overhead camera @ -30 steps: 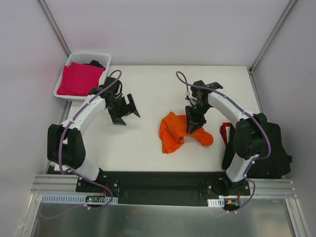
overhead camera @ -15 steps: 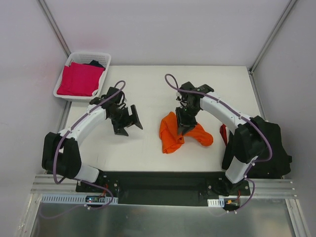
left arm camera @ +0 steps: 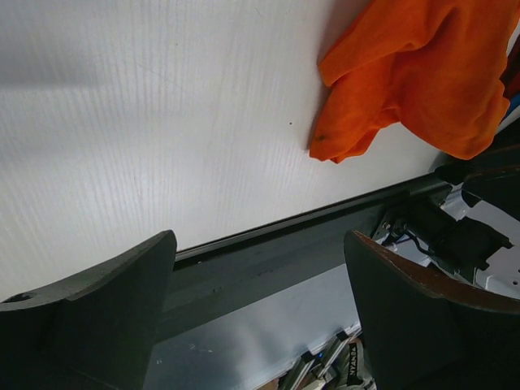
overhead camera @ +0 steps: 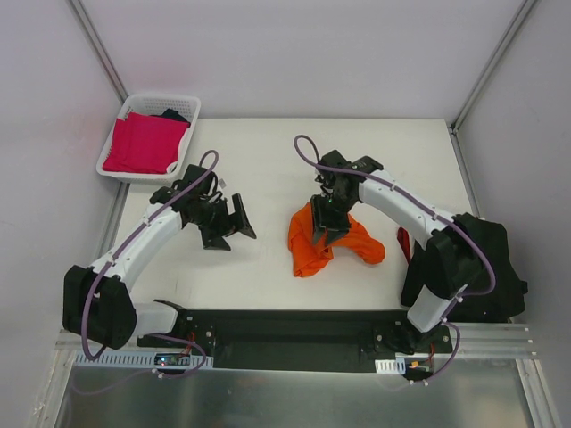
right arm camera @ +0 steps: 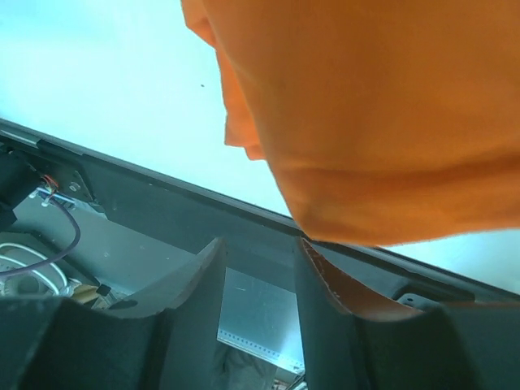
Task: Fold and stack the t-shirts
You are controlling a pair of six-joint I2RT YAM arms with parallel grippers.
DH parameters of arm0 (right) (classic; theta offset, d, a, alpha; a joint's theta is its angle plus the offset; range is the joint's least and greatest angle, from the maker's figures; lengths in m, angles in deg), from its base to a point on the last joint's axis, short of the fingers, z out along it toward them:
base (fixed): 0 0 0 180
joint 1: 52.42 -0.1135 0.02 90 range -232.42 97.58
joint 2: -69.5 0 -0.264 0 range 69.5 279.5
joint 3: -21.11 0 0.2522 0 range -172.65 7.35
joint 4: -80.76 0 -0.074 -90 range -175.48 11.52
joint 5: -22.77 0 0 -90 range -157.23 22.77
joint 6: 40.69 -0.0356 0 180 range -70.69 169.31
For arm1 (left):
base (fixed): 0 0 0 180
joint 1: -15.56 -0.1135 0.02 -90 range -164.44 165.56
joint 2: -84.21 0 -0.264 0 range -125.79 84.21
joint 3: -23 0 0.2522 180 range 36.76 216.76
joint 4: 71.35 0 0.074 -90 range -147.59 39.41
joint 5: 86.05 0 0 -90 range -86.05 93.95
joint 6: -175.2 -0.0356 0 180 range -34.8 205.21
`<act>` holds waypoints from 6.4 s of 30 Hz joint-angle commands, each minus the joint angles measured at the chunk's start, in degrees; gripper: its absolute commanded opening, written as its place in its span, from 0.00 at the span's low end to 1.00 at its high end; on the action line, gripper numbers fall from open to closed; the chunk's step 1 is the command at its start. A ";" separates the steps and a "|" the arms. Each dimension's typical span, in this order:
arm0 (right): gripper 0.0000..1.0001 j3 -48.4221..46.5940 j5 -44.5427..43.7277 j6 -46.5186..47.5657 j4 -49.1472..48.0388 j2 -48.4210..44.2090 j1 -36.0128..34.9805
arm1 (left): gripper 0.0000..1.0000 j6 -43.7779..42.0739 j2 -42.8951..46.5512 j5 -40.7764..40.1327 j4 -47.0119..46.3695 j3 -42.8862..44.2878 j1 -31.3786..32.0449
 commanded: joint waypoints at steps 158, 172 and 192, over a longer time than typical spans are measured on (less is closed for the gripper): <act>0.01 -31.49 23.67 -4.39 -1.92 -20.42 41.70 | 0.98 51.32 -49.14 14.91 -27.81 40.02 23.38; 0.01 -32.71 22.70 -3.78 -1.74 -18.93 41.96 | 0.99 75.50 -35.87 12.02 -31.23 29.20 28.03; 0.01 -28.76 21.03 -1.49 -0.77 -19.98 42.05 | 0.88 85.70 -39.29 13.06 -35.80 31.23 31.29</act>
